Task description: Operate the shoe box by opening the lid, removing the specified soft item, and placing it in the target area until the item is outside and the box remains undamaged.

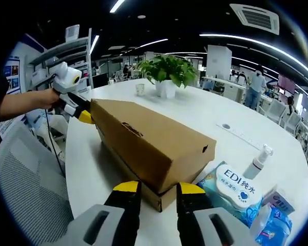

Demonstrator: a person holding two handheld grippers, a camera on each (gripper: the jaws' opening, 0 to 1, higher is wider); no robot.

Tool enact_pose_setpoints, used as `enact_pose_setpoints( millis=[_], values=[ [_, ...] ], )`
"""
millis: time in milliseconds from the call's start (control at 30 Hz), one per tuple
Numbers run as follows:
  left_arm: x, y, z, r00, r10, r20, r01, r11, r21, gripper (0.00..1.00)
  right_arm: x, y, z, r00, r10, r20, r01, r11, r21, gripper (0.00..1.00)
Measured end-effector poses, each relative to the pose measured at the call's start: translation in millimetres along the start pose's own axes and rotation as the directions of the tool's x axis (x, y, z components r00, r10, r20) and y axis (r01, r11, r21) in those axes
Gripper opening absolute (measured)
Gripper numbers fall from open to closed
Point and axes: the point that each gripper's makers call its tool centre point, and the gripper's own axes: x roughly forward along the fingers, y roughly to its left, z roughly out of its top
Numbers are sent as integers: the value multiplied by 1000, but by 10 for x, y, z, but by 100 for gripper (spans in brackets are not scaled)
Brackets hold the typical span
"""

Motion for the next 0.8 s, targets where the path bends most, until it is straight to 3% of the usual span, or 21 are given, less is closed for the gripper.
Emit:
enact_pose_setpoints(
  millis=[800],
  values=[
    [103, -39, -115, 999, -19, -33, 19, 1000, -3, 34, 73, 21, -135, 1000, -13, -22, 12, 1000, -11, 25]
  ],
)
